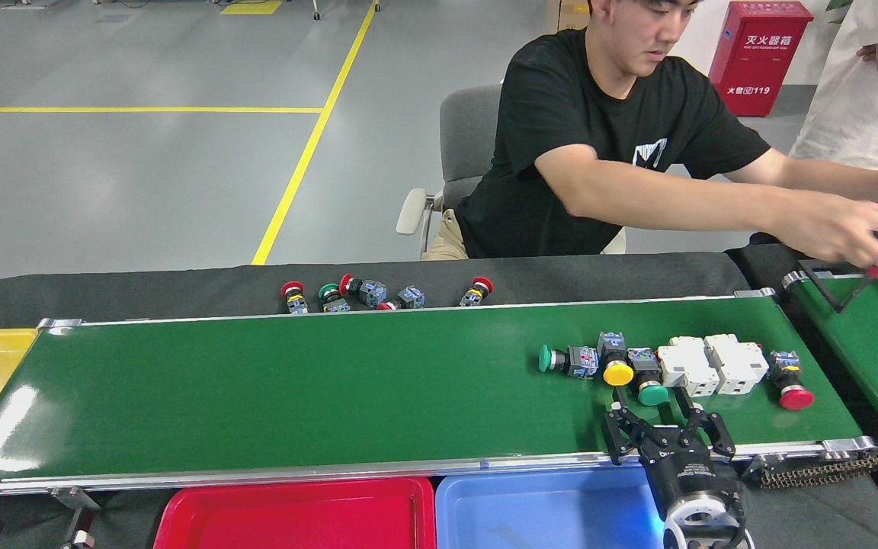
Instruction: Pick switch part from conveyor to tray
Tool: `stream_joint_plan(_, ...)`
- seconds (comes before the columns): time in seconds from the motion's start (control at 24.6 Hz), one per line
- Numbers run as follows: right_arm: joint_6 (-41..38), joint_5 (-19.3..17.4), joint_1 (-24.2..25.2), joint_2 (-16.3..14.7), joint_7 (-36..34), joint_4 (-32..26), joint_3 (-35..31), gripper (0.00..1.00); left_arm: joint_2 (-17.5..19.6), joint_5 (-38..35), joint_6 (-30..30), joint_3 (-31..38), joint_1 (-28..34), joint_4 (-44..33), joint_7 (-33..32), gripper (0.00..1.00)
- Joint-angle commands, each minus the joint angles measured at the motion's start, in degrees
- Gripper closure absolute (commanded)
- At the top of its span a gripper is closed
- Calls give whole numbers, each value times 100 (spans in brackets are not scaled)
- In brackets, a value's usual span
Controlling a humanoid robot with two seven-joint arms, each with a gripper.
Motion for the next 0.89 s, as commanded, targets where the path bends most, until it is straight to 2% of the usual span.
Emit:
stream_joint_plan(0.0, -8, 41, -240, 93, 13, 97, 94, 7, 73, 13, -18, 6, -31, -65, 36, 0)
stream_joint_plan(0.28, -43, 77, -1137, 638, -5, 1257, 182, 8, 108, 4, -18, -2, -92, -56, 36, 0)
stream_joint_plan(0.32, -52, 77, -1260, 709, -5, 1415, 182, 12, 117, 4, -18, -2, -92, -56, 36, 0)
stream_joint_plan(0.37, -70, 85, -1322, 735, -5, 1503, 191, 22, 117, 4, -27, -2, -92, -56, 36, 0)
stream_joint_plan(0.45, -210, 147, -1357, 709, -5, 1521, 296, 61, 117, 4, -27, -2, -101, -47, 36, 0)
stream_joint_plan(0.49, -385, 156, -1357, 691, 4, 1512, 349, 77, 126, -5, -27, -2, -92, -47, 36, 0)
stream_joint_plan(0.53, -606, 147, -1357, 691, 13, 1503, 340, 89, 126, -5, -27, -2, -92, -47, 36, 0)
stream_joint_plan(0.57, -781, 138, -1366, 691, 13, 1494, 340, 97, 126, -5, -36, -2, -92, -47, 36, 0)
stream_joint_plan(0.73, -1001, 121, -1313, 682, 13, 1371, 340, 99, 117, -5, -150, 6, -101, -47, 36, 0)
stream_joint_plan(0.85, -1318, 121, -1155, 691, 13, 976, 367, 99, 117, 4, -150, 6, -101, -56, 36, 0)
